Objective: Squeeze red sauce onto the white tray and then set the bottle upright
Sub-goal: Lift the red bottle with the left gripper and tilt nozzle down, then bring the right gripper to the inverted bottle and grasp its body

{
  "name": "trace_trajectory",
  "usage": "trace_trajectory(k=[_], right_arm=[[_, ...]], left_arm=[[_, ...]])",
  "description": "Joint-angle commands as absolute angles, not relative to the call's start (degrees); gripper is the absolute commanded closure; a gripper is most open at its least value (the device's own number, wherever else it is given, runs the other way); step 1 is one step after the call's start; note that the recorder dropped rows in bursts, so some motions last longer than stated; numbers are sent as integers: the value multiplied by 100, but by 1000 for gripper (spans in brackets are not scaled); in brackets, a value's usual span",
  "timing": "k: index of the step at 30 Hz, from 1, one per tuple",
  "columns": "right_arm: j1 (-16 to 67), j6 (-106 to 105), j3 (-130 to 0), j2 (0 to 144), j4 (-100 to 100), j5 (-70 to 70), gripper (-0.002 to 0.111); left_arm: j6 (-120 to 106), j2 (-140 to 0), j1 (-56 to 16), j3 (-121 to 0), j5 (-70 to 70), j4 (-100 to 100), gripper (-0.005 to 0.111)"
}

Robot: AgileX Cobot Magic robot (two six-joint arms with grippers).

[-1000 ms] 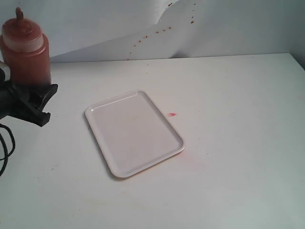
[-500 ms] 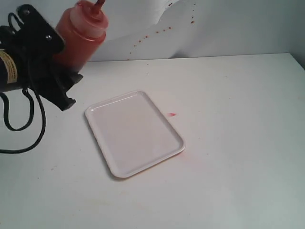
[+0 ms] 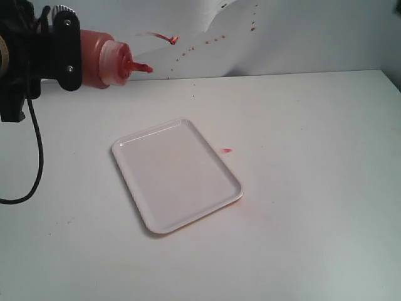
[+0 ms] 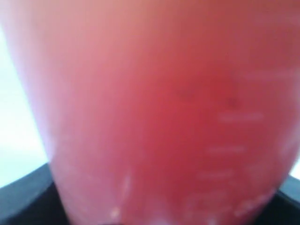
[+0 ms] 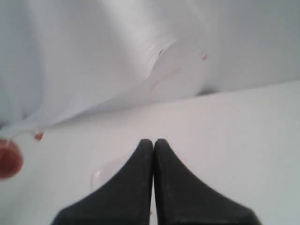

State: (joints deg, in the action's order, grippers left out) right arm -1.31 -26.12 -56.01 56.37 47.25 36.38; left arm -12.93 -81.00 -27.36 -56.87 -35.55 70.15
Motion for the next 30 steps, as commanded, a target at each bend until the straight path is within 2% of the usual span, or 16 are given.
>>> trace_trajectory(k=[1, 5, 11, 20, 23, 26, 28, 30], right_arm=[[-112, -6582, -5861, 7398, 7615, 5810, 108], [-112, -7238, -5875, 8311, 7720, 6429, 108], [-112, -8886, -5875, 8981, 7867, 6990, 108], [-74, -10359, -5875, 9042, 8326, 6940, 108], [113, -10629, -5875, 9042, 8290, 6529, 106], [478, -10640, -5875, 9042, 8176, 5873, 91], [788, -10710, -5875, 9042, 7958, 5406, 73], [1095, -10759, -5875, 9042, 7785, 4874, 49]], left_arm=[[-1467, -8024, -3341, -5768, -3855, 8229, 107], [-1467, -8176, -3775, -5768, -4404, 9168, 107], [-1467, -8571, -3957, -5768, -4834, 9995, 107], [-2239, -8732, -3957, -5768, -4801, 9995, 107], [-2443, -8732, -3957, -5768, -4801, 9995, 107], [-2649, -8732, -3957, -5768, -4776, 9995, 107], [-2745, -8732, -3957, -5768, -4776, 9995, 107], [-2743, -8732, -3957, -5768, -4758, 9995, 107]])
